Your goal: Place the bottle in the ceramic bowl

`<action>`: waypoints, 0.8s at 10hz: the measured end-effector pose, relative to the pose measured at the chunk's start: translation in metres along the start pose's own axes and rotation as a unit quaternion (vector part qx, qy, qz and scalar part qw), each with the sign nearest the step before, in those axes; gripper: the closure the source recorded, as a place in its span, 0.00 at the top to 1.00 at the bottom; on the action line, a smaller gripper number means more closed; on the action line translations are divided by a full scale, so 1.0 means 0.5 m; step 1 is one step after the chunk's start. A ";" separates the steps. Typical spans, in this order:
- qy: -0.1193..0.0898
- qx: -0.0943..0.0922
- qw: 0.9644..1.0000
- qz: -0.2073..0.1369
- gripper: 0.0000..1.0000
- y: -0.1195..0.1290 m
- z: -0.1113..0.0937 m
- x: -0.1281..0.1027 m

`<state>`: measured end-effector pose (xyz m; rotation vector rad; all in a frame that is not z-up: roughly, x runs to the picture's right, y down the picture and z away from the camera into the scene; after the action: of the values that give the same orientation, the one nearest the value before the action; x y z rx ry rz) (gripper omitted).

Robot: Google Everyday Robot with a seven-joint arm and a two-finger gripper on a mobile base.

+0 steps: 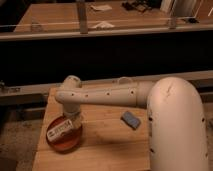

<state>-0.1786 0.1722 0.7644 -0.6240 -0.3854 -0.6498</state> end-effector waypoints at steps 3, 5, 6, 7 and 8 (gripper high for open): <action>0.000 0.000 1.000 -0.004 0.69 -0.002 0.003 -0.002; 0.000 0.000 1.000 -0.006 0.79 -0.004 0.005 -0.002; 0.000 0.000 1.000 -0.007 0.80 -0.004 0.005 -0.003; 0.000 0.000 1.000 -0.008 0.80 -0.005 0.005 -0.003; -0.001 0.000 1.000 -0.009 0.80 -0.005 0.006 -0.003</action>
<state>-0.1818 0.1734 0.7669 -0.6215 -0.3925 -0.6666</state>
